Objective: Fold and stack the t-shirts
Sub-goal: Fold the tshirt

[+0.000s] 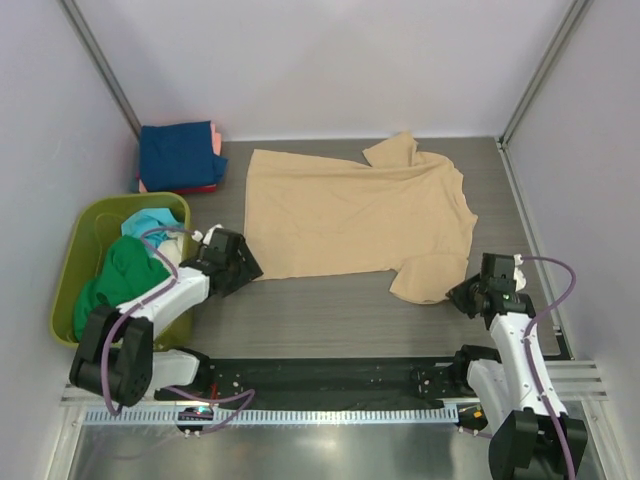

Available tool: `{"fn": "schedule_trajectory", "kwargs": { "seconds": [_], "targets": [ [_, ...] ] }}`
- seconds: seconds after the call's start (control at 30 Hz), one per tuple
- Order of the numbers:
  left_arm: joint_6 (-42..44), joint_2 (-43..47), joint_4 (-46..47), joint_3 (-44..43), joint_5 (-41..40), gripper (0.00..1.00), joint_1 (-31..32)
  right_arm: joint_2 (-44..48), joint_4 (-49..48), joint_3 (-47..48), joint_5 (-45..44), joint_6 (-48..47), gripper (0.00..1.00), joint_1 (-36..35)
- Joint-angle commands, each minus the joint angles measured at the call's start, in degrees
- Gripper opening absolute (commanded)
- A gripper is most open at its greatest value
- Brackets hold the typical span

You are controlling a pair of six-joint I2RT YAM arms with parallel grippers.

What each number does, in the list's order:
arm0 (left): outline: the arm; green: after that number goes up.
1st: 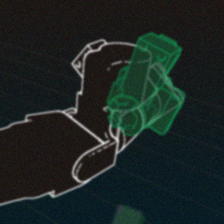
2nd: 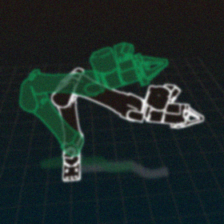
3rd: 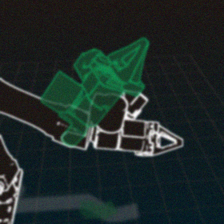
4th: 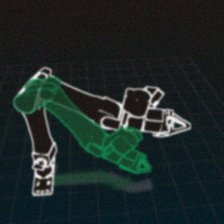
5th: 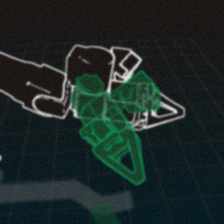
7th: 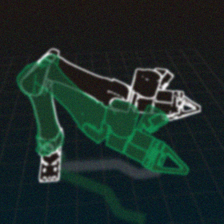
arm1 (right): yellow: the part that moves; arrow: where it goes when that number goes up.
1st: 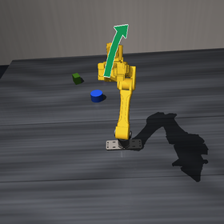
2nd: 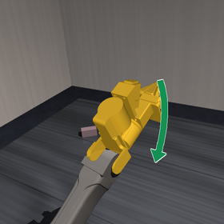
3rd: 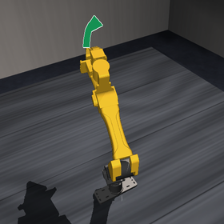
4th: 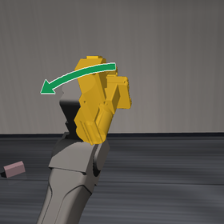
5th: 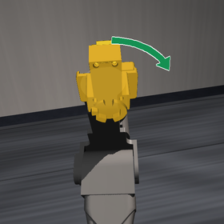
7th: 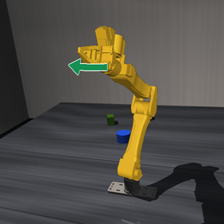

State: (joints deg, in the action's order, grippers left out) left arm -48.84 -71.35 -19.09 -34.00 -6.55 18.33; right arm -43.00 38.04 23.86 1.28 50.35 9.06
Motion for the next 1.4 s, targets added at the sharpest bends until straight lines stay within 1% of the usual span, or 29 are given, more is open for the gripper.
{"fn": "schedule_trajectory", "kwargs": {
  "seconds": [0.0,0.13,0.23,0.27,0.3,0.37,0.4,0.47,0.57,0.63,0.7,0.73,0.8,0.87,0.93,1.03,1.07,1.13,1.17,1.23,1.27,1.3,1.37],
  "targets": [
    [-2.0,-3.9,3.6,-1.9,-5.0,0.71,0.3,-0.8,0.3,4.7,2.1,-2.7,0.01,-0.2],
    [-2.8,-8.8,6.1,-2.4,-6.7,0.66,0.7,-1.6,0.3,6.5,2.5,-4.1,0.01,-0.3],
    [-3.5,-11.9,8.1,-2.4,-6.6,0.54,0.9,-1.8,0.3,7.9,2.1,-5.0,0.01,-0.2],
    [-3.7,-12.3,8.5,-2.4,-6.5,0.49,1.0,-1.6,0.5,8.1,2.0,-5.3,0.01,-0.2],
    [-3.7,-12.5,8.6,-2.6,-6.3,0.34,1.4,-1.6,0.8,8.7,1.7,-5.4,0.01,-0.2],
    [-3.5,-11.7,8.6,-2.7,-5.8,0.19,1.5,-0.4,1.3,9.1,0.7,-5.6,0.01,-0.2],
    [-3.2,-10.7,8.5,-2.8,-5.8,0.07,2.0,0.2,1.7,9.5,0.6,-5.8,0.01,-0.2],
    [-3.0,-7.7,7.1,-3.2,-5.1,0.00,2.2,2.1,3.2,10.0,0.2,-5.7,0.01,-0.2],
    [-2.1,-4.0,2.2,-4.5,-4.9,0.00,2.5,4.5,6.5,11.6,-0.5,-5.5,0.01,-0.2],
    [-1.4,0.4,-2.0,-5.6,-4.9,0.00,2.4,7.2,9.7,13.6,-1.0,-5.5,0.01,-0.2],
    [-1.1,5.1,-4.1,-6.0,-4.7,0.00,2.4,9.0,12.0,16.0,-1.0,-5.6,0.01,-0.3],
    [-1.1,6.7,-6.1,-6.2,-4.8,0.00,2.5,10.6,14.0,16.9,-3.1,-5.6,0.01,-0.2],
    [-0.5,9.6,-8.4,-7.0,-4.7,0.00,2.4,11.9,15.7,18.5,-3.4,-6.0,0.01,-0.2],
    [0.1,12.5,-11.0,-8.4,-4.6,0.00,2.4,11.7,16.9,20.9,-3.4,-6.4,0.01,-0.3],
    [0.7,13.3,-12.0,-9.6,-5.1,0.00,2.3,9.4,15.8,22.7,-3.2,-6.6,0.01,-0.2],
    [2.3,11.4,-11.9,-12.9,-5.8,0.00,1.5,5.3,10.9,24.7,-2.1,-6.5,0.01,-0.3],
    [2.7,9.1,-11.8,-14.3,-5.2,0.00,0.8,1.6,9.4,25.4,-0.1,-6.6,0.01,-0.3],
    [3.6,6.0,-10.7,-18.4,-3.0,0.00,-1.3,-3.3,4.8,28.3,0.7,-6.6,0.01,-0.2],
    [3.8,2.7,-10.2,-19.6,-2.4,0.00,-2.1,-8.3,3.4,29.7,1.0,-6.8,0.01,-0.3],
    [4.5,-0.6,-9.3,-24.3,-0.5,0.00,-4.2,-13.6,0.8,34.6,1.2,-8.0,0.01,-0.3],
    [4.6,-2.8,-9.1,-25.9,0.0,0.00,-4.9,-16.6,0.4,36.4,1.3,-8.6,0.01,-0.2],
    [4.8,-6.5,-8.9,-27.7,0.7,0.00,-6.0,-21.6,-0.2,40.0,1.5,-9.1,0.01,-0.3],
    [5.2,-10.7,-8.2,-32.7,3.0,0.00,-7.3,-27.1,-1.3,43.4,1.5,-10.1,0.01,-0.3]
  ]
}}
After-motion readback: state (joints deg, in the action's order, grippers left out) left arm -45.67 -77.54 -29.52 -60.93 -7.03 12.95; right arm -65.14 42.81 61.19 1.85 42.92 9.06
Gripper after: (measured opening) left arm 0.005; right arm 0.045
